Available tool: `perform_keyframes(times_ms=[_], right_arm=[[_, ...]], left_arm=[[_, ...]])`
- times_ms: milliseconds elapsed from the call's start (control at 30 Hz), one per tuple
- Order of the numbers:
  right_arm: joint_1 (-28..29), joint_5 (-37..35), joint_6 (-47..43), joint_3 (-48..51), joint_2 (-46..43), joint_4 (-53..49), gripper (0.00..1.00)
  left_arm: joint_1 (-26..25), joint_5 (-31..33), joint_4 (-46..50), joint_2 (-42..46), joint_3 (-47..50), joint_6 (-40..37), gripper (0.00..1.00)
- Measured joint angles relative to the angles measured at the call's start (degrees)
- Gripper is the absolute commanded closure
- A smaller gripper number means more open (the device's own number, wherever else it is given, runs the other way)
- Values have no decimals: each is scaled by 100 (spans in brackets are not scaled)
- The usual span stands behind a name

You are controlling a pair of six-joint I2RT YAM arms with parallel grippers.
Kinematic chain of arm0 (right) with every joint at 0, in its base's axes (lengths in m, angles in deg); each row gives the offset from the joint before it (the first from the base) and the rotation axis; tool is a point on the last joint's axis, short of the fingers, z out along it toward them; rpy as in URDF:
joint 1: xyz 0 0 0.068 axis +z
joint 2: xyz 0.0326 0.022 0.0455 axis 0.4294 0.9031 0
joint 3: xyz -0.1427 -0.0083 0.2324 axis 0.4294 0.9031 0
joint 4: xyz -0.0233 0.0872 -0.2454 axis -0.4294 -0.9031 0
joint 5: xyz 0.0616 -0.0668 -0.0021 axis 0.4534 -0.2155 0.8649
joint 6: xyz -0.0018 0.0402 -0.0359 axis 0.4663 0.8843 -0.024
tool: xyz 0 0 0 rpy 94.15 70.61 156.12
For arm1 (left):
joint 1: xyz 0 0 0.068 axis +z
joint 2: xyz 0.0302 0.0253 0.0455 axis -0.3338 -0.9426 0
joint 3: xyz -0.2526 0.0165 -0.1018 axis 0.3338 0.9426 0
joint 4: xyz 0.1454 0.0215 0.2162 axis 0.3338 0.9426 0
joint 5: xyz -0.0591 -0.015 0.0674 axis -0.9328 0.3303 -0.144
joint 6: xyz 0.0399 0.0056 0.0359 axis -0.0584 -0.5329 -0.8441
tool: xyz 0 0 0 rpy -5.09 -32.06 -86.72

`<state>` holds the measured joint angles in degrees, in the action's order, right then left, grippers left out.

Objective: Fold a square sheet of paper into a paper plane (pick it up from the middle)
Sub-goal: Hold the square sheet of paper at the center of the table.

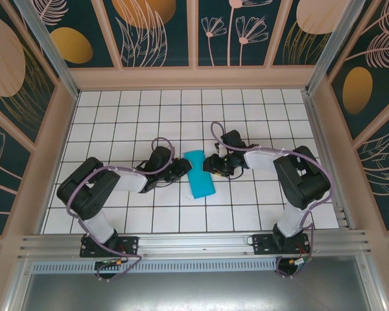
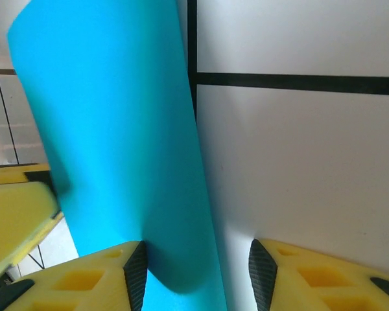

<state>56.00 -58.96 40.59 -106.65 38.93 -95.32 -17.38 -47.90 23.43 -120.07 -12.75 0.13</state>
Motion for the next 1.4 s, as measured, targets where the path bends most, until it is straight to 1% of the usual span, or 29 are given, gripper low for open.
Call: perform_keyframes(times_ms=[133, 200, 267, 400, 567, 800, 1067, 1267, 1400], right_arm=[[26, -52, -83, -63, 50, -94, 53], [31, -74, -107, -83, 68, -120, 53], [31, -83, -131, -103, 92, -153, 53], [31, -85, -168, -153, 125, -225, 53], [70, -175, -337, -269, 184, -400, 53], [219, -540, -470, -586, 334, -859, 52], [293, -686, -466, -850, 501, -1202, 51], [378, -876, -470, -966, 566, -1355, 51], [420, -946, -538, -1001, 575, -1412, 51]], left_arm=[[50, 7, 289, 341, -146, -33, 56], [129, 17, 483, 520, -188, -66, 47], [238, 61, 699, 682, -208, -127, 41], [422, 254, 1174, 929, -262, -264, 33], [476, 428, 1506, 1023, -289, -345, 27], [476, 459, 1637, 1012, -297, -348, 23], [476, 494, 1639, 892, -367, -348, 23], [476, 492, 1639, 837, -382, -356, 24], [476, 446, 1637, 815, -404, -413, 28]])
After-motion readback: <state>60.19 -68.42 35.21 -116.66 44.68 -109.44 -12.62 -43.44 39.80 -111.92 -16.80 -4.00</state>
